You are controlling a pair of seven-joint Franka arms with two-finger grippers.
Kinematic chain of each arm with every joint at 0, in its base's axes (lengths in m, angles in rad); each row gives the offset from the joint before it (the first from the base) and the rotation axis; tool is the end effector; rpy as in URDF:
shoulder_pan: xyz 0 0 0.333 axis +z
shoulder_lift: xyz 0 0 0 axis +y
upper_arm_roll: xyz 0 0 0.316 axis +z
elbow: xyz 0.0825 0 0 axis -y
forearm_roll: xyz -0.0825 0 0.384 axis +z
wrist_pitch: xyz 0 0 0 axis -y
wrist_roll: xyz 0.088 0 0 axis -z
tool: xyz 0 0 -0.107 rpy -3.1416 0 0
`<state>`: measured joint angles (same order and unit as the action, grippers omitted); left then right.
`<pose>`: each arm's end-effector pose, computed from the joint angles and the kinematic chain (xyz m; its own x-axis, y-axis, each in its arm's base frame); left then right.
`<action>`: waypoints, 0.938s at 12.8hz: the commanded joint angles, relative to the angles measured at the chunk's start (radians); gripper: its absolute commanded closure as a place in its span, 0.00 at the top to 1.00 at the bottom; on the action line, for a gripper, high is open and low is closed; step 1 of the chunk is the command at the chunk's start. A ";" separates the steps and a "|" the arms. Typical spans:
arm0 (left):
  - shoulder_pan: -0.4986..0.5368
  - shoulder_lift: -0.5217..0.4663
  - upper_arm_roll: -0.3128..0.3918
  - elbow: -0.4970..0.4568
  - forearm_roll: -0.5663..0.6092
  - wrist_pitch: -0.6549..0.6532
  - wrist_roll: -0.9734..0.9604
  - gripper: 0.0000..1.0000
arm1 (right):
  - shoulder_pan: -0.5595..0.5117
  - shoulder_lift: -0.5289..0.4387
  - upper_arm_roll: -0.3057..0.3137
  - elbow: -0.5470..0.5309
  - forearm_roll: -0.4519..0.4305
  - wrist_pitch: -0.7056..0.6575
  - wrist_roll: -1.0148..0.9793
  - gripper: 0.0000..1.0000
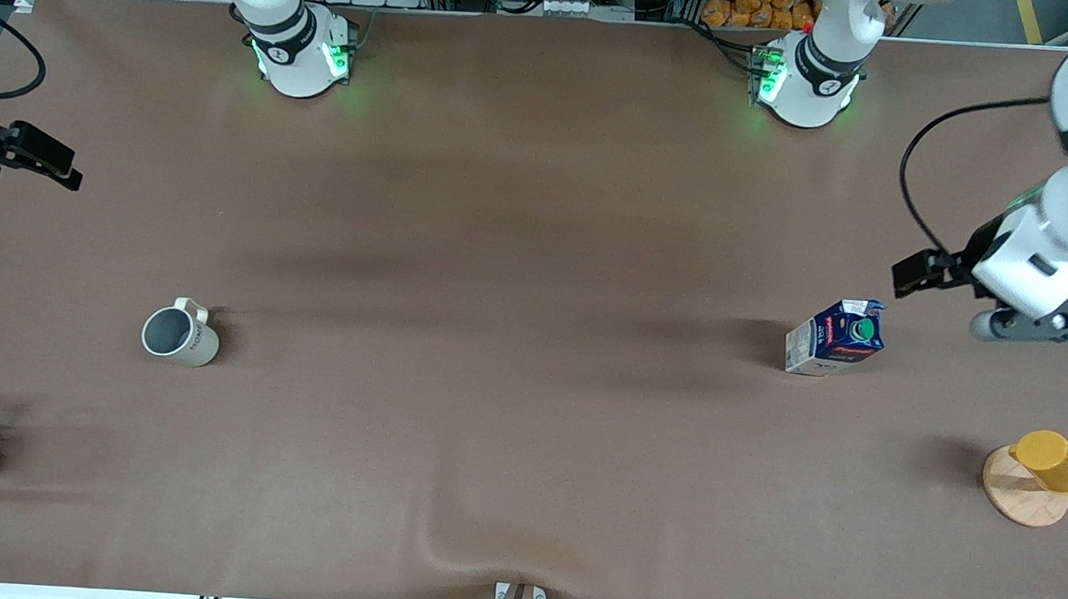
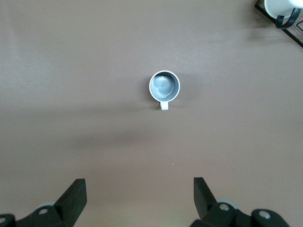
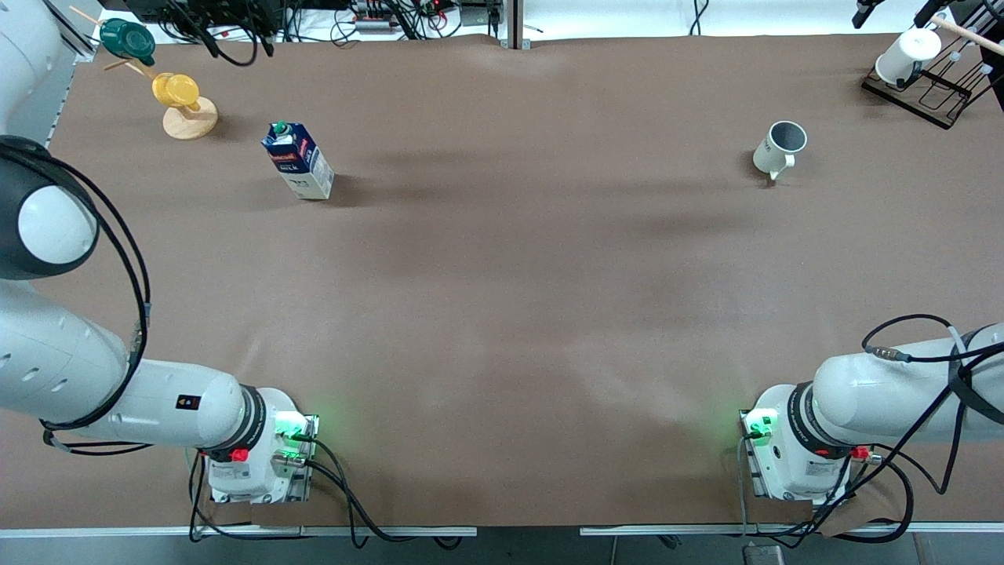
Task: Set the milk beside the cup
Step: 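Reach the left gripper down to the blue milk carton, then grasp the milk carton with the left gripper while the right gripper reaches out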
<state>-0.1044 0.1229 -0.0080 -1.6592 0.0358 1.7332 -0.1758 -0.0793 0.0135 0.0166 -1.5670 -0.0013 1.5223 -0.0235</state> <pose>0.5927 -0.0634 0.5255 0.9974 0.0576 -0.0423 0.0558 -0.9976 -0.0420 0.5521 -0.0349 0.6147 0.9975 -0.0391 -0.0582 -0.0392 -0.9992 -0.0003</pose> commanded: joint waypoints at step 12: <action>0.035 0.081 -0.004 -0.312 0.006 0.342 0.070 1.00 | -0.025 0.419 0.013 -0.007 0.006 0.333 -0.065 1.00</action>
<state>-0.0743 0.2048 -0.0072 -1.9571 0.0358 2.0587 -0.1210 -0.0874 0.3708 0.0158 -1.5919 -0.0008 1.8232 -0.0688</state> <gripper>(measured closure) 0.000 0.000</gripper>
